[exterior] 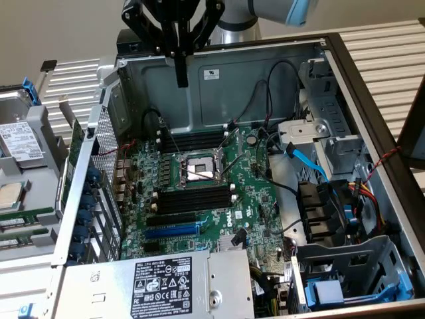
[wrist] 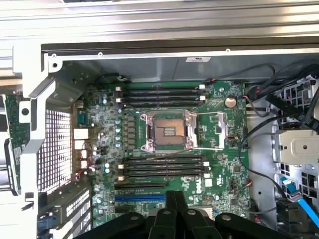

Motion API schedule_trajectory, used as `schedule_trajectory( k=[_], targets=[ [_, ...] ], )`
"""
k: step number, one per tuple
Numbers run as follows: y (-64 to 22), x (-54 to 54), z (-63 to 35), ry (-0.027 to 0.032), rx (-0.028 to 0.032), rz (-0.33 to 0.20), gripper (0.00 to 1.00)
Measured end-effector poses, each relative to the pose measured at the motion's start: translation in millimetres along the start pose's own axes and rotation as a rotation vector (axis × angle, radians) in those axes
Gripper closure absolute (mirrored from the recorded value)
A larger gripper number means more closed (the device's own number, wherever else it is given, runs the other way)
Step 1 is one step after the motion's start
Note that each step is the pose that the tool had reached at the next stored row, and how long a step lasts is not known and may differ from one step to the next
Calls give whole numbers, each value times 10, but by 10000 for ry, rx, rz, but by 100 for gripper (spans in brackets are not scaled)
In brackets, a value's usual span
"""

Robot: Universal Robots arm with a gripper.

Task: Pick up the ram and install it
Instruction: 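Reach for the ram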

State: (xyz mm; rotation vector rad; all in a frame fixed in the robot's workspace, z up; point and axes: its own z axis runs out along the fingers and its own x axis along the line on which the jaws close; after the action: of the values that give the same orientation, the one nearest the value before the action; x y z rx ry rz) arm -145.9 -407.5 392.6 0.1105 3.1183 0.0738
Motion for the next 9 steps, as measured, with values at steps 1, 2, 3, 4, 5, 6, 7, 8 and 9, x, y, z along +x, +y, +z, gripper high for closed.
schedule_trajectory(
  k=[1,2,3,4,5,6,7,8,9],
  targets=[
    [-13,30,-1,0,0,-1,89],
    [-28,61,-2,0,0,0,89],
    [-43,94,-4,0,0,0,89],
    [-59,128,-5,-1,-1,0,89],
    [-76,161,-7,0,0,0,89],
    [-93,193,-8,-1,-1,0,89],
    [-111,224,-9,0,0,0,89],
    [-129,255,-11,-1,-1,0,89],
    [-147,287,-12,0,0,-1,89]
  ],
)
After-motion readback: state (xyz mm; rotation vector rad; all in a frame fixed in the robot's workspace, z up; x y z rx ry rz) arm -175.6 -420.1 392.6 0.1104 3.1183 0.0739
